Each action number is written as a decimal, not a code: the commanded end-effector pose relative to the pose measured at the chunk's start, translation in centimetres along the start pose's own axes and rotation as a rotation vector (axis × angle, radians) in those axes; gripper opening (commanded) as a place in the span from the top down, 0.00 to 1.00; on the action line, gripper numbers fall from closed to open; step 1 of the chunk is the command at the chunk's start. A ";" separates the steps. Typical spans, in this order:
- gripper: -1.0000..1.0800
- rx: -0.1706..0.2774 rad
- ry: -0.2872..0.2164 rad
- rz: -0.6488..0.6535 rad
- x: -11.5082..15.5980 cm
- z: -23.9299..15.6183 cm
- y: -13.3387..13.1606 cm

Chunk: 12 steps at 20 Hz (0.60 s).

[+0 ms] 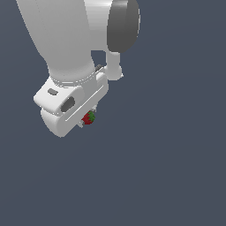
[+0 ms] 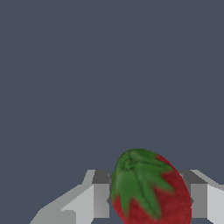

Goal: Pick up the object and move it to a goal position.

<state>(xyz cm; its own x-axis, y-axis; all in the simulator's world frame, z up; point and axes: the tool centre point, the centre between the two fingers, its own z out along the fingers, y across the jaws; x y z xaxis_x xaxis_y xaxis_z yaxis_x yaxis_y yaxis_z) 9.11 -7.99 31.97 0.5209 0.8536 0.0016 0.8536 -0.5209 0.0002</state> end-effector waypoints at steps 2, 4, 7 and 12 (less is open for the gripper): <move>1.00 0.001 -0.001 0.000 -1.0 -2.3 1.0; 1.00 0.001 -0.001 0.000 -1.4 -3.3 1.5; 1.00 0.001 -0.001 0.000 -1.9 -4.4 2.0; 1.00 0.000 -0.001 0.000 -2.3 -5.5 2.6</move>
<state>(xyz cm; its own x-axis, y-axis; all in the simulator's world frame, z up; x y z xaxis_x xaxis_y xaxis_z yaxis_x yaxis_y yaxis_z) 10.00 -11.15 37.16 0.5216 0.8532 0.0003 0.8532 -0.5216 -0.0001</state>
